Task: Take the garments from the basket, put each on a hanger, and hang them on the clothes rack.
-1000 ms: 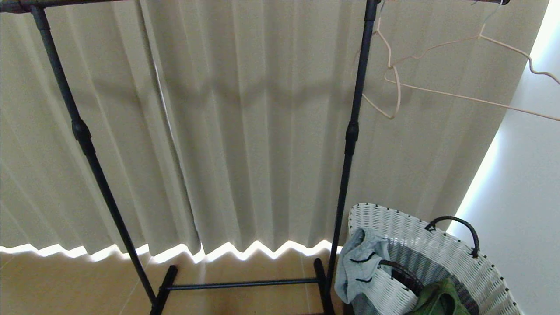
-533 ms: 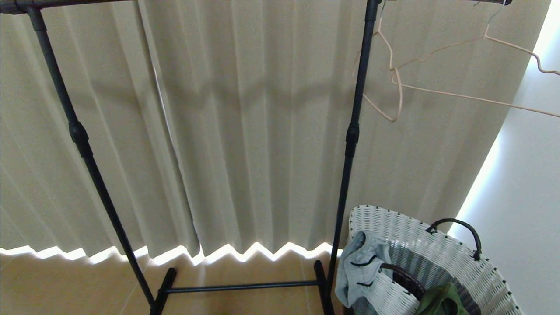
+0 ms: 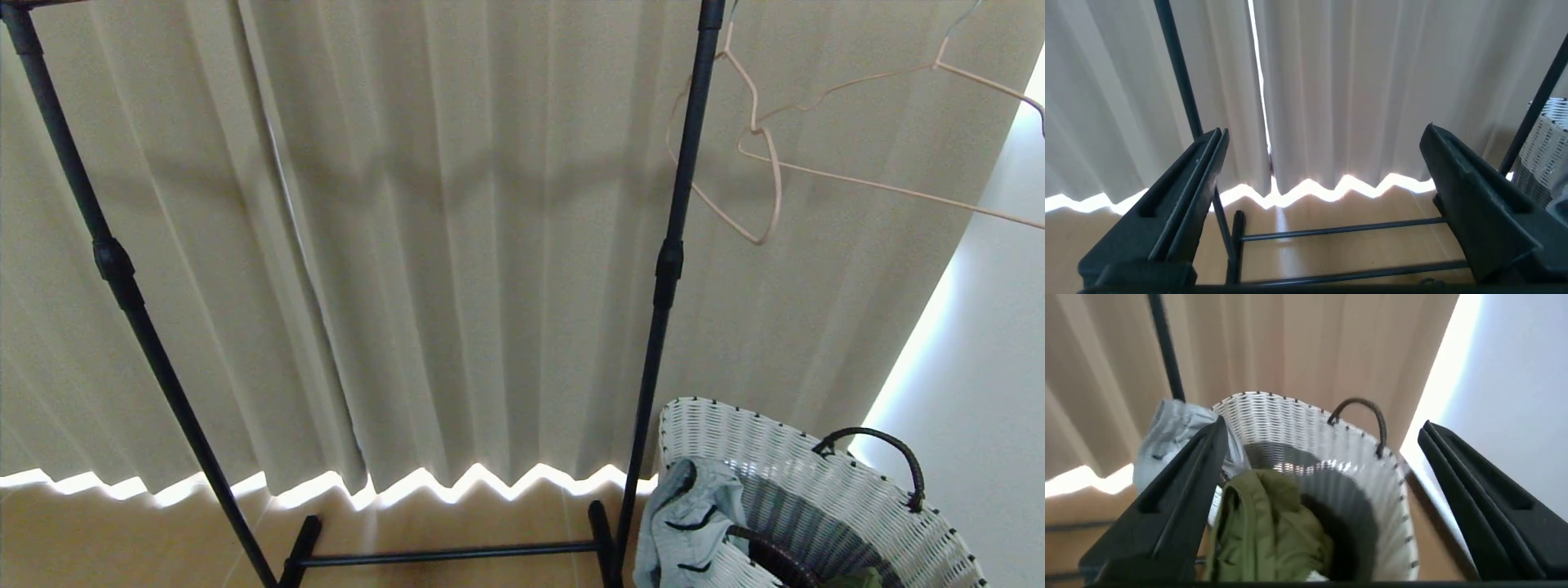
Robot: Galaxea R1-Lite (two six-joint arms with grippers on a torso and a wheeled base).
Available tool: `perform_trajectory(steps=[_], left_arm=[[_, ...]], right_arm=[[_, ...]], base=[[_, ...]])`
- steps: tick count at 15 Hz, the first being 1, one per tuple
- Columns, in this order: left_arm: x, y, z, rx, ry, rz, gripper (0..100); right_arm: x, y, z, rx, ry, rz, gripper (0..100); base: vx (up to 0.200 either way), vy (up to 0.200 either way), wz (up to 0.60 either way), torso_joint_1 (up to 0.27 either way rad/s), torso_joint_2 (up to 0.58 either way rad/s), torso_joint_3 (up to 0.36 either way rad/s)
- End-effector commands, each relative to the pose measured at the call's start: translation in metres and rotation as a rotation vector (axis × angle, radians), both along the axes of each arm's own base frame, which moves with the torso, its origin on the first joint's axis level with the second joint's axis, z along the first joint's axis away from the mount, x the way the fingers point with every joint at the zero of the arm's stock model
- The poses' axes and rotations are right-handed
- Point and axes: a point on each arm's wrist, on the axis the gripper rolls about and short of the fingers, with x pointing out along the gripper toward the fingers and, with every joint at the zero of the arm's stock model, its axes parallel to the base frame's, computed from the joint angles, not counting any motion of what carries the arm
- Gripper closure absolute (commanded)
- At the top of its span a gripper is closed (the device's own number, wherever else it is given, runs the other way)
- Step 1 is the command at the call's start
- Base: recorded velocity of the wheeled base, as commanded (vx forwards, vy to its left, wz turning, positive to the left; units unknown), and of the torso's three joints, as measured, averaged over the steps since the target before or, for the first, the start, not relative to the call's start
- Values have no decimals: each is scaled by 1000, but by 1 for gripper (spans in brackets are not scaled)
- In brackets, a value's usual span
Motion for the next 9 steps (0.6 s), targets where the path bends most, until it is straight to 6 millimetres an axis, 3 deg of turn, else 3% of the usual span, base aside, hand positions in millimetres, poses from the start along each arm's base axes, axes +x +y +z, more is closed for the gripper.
perform_trajectory(steps=[1,4,6,9], left_arm=[[0,0,0,0,-1,0,0],[0,0,0,0,-1,0,0],[0,0,0,-1,-1,0,0],[0,0,0,-1,-1,0,0]], right_arm=[[2,-1,21,-103,59,53,0],[18,-1,31,-200,280,103,0],[46,1,30,-209,519,130,0],[67,3,26,-272,689,191,0]], base=[[0,0,0,0,0,0],[0,0,0,0,0,0],[0,0,0,0,0,0],[0,0,0,0,0,0]])
